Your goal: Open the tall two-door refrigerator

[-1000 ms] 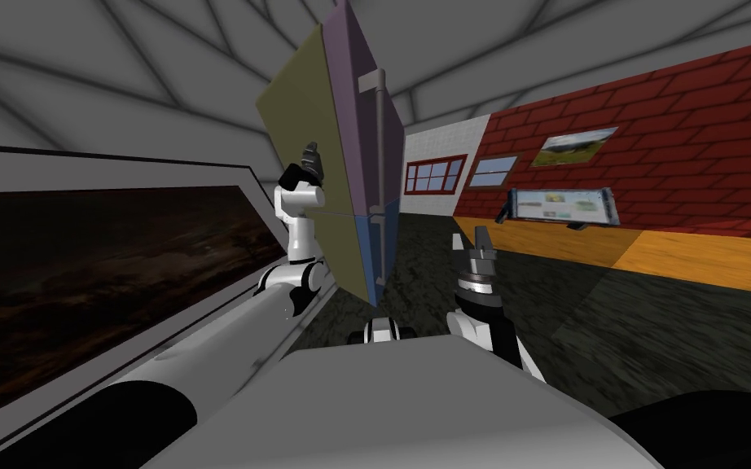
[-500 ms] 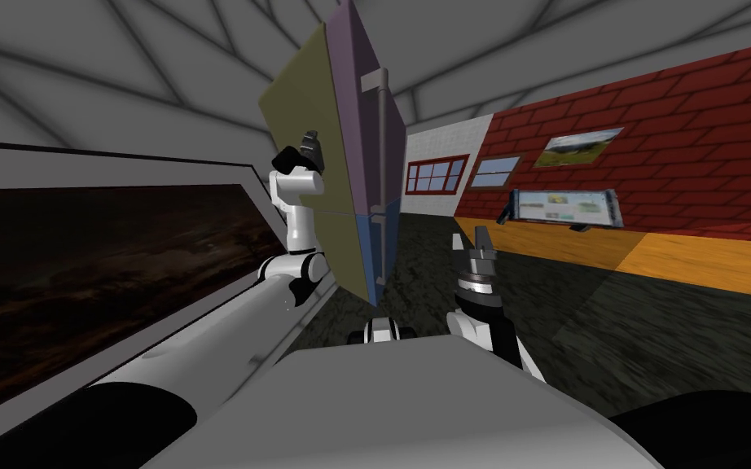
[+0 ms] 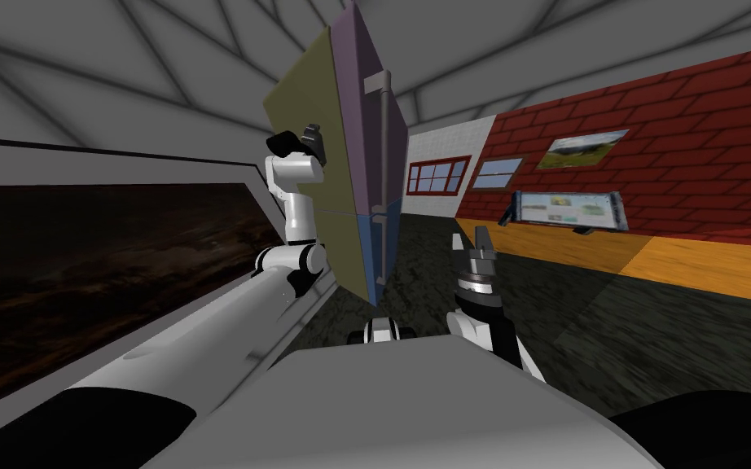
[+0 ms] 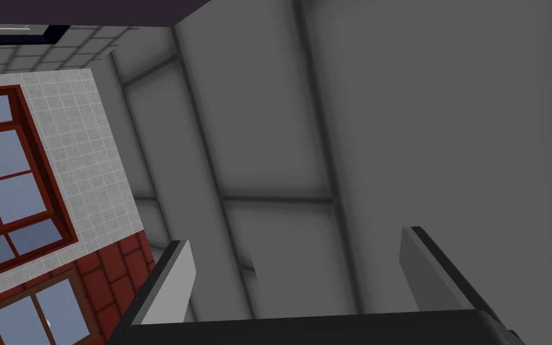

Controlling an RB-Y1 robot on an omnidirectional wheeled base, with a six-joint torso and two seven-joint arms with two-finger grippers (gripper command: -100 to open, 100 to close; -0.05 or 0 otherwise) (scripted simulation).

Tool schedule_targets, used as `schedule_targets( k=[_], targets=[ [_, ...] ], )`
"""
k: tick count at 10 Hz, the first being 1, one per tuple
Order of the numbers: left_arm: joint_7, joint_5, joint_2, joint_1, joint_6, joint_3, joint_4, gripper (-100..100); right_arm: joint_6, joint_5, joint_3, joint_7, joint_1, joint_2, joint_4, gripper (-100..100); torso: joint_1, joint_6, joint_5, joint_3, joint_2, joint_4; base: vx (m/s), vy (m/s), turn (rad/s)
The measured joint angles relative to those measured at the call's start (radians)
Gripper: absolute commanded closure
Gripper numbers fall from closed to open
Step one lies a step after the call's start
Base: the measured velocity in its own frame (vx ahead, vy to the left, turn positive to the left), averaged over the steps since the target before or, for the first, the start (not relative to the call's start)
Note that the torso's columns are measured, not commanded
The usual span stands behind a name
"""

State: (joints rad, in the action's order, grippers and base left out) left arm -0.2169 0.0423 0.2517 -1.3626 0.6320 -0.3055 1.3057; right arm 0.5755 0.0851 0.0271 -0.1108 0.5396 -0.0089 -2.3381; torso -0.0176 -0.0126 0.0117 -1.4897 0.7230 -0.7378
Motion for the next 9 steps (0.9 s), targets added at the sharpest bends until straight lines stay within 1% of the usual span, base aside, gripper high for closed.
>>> schedule_targets(
  k=[1, 2, 3, 4, 5, 6, 8, 9],
  targets=[
    [-0.006, -0.009, 0.005, -0.020, 0.027, -0.004, -0.010, -100, 0.000, 0.000, 0.000, 0.000, 0.000, 0.000, 0.000, 0, -0.001, -0.001, 0.001, 0.000, 0.000, 0.000, -0.002, -0.007, 0.005],
    [-0.008, -0.014, 0.010, -0.044, 0.034, -0.005, -0.027, -100, 0.000, 0.000, 0.000, 0.000, 0.000, 0.000, 0.000, 0, -0.001, -0.001, 0.001, 0.000, 0.000, -0.001, 0.000, 0.000, 0.000],
    [-0.008, -0.011, 0.011, -0.065, 0.032, -0.006, -0.040, -100, 0.000, 0.000, 0.000, 0.000, 0.000, 0.000, 0.000, 0, -0.001, -0.001, 0.001, 0.000, 0.000, -0.001, -0.004, -0.020, 0.031],
    [-0.012, -0.017, 0.014, -0.088, 0.057, -0.012, -0.057, -100, 0.000, 0.000, 0.000, 0.000, 0.000, 0.000, 0.000, 0, -0.002, -0.001, 0.001, 0.000, 0.001, 0.000, 0.001, -0.025, 0.041],
    [-0.015, -0.016, 0.012, -0.110, 0.085, -0.016, -0.065, -100, 0.000, 0.000, 0.000, 0.000, 0.000, 0.000, 0.000, 0, -0.004, -0.002, 0.002, 0.001, 0.002, -0.001, 0.002, -0.010, 0.009],
    [-0.017, -0.019, 0.015, -0.127, 0.096, -0.017, -0.075, -100, 0.000, 0.000, 0.000, 0.000, 0.000, 0.000, 0.000, 0, -0.005, -0.003, 0.003, 0.001, 0.002, -0.002, 0.010, -0.010, 0.031],
    [-0.024, -0.024, 0.020, -0.175, 0.144, -0.027, -0.120, -100, 0.000, 0.000, 0.000, 0.000, 0.000, 0.000, 0.000, 0, -0.008, -0.004, 0.004, 0.001, 0.002, -0.001, 0.004, -0.019, 0.004],
    [-0.029, -0.031, 0.022, -0.186, 0.162, -0.029, -0.109, -100, 0.000, 0.000, 0.000, 0.000, 0.000, 0.000, 0.000, 0, -0.009, -0.004, 0.005, 0.002, 0.003, -0.002, 0.000, 0.000, 0.000]
  ],
)
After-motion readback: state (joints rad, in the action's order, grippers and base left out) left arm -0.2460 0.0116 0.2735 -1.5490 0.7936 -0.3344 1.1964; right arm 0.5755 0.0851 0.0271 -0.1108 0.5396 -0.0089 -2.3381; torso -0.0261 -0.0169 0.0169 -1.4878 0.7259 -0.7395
